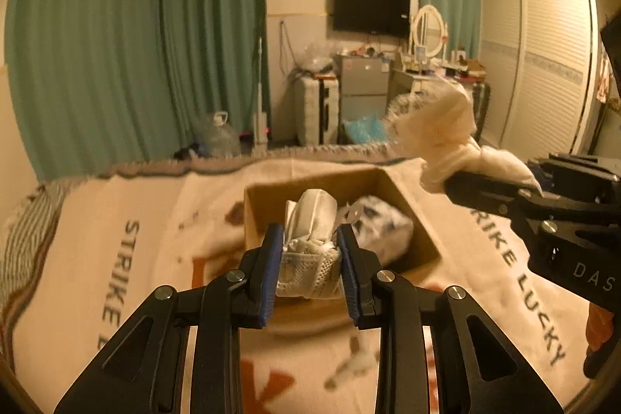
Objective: Organize soft objects
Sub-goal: 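Drop the cloth and mask into the box by opening both tools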
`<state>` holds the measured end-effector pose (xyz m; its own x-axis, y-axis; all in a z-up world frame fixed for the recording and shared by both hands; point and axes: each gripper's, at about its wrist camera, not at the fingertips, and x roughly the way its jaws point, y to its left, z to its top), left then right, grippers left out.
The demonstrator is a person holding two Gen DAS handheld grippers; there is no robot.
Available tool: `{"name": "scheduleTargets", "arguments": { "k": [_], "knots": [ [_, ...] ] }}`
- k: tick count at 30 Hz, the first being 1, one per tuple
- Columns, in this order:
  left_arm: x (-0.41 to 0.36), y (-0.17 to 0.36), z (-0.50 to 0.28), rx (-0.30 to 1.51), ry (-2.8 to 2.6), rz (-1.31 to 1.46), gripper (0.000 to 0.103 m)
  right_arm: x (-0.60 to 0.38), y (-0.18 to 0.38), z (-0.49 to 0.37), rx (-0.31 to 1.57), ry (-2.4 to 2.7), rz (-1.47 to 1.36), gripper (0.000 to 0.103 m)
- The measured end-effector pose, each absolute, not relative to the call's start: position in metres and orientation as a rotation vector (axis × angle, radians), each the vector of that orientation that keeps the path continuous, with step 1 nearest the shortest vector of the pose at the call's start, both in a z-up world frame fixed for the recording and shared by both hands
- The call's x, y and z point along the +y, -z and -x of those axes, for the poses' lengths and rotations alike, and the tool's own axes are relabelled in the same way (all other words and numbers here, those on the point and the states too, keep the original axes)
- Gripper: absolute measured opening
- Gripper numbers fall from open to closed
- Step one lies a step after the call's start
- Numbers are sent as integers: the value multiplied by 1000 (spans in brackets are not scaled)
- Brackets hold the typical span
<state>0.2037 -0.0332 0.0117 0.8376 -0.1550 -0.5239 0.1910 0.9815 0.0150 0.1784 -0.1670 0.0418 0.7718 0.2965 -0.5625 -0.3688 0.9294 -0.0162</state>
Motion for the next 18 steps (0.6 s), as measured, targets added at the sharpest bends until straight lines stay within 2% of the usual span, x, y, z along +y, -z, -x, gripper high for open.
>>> {"name": "scheduleTargets", "arguments": {
  "k": [5, 13, 18],
  "knots": [
    [-34, -1, -249, 532, 187, -80, 28, -165, -36, -238, 598, -370, 94, 23],
    [-32, 54, -302, 614, 174, -108, 28, -162, 22, -310, 701, -377, 29, 23],
    [-39, 66, -307, 611, 161, -106, 31, -170, 52, -323, 750, -363, 12, 24]
  ]
}}
